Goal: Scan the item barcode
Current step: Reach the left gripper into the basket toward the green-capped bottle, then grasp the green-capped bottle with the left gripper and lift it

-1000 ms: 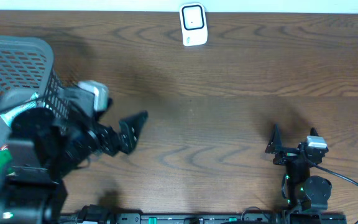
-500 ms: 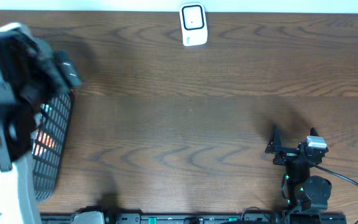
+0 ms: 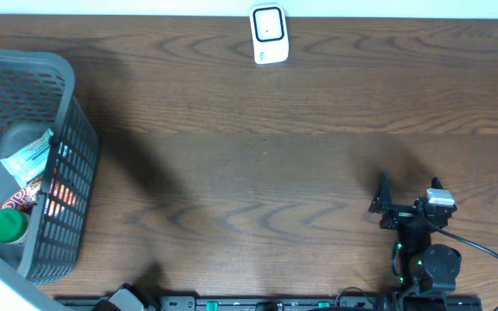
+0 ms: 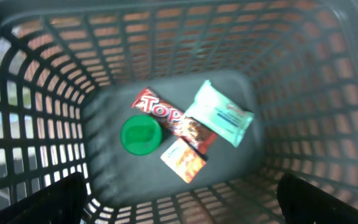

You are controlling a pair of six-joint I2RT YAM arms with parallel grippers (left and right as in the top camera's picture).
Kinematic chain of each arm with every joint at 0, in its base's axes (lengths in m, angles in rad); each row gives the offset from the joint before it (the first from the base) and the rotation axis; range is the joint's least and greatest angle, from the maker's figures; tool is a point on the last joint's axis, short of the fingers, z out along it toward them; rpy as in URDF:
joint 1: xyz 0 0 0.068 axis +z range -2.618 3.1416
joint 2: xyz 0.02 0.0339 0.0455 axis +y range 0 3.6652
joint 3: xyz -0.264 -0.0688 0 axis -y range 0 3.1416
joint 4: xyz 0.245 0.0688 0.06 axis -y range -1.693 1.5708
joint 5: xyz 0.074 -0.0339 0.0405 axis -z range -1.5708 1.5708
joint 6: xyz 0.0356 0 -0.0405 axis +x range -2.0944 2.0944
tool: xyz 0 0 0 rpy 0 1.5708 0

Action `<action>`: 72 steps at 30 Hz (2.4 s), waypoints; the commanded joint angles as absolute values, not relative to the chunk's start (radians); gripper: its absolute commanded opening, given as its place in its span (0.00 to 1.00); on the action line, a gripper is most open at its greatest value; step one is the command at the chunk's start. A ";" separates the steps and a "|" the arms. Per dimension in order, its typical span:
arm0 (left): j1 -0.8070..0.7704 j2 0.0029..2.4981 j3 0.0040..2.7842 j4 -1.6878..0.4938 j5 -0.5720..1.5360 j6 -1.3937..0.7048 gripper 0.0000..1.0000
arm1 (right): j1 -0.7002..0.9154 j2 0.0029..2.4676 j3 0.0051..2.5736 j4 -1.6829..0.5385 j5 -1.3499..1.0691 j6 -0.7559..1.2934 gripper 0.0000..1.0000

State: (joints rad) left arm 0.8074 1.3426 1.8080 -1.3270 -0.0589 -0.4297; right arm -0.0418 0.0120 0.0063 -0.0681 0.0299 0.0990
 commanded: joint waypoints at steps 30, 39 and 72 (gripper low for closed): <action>0.924 1.570 1.181 -0.905 -0.046 -0.446 0.98 | -0.039 0.007 0.006 -0.072 0.028 0.108 0.99; 0.925 1.655 1.180 -0.876 -0.052 -0.439 0.98 | -0.039 0.007 0.006 -0.072 0.028 0.108 0.99; 0.926 1.489 1.464 -1.093 0.169 -0.450 0.62 | -0.039 0.007 0.006 -0.072 0.028 0.108 0.99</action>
State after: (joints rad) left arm 0.9215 1.6005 1.3582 -1.0534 0.0238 -0.4446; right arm -0.0418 0.0120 0.0063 -0.0685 0.0299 0.0990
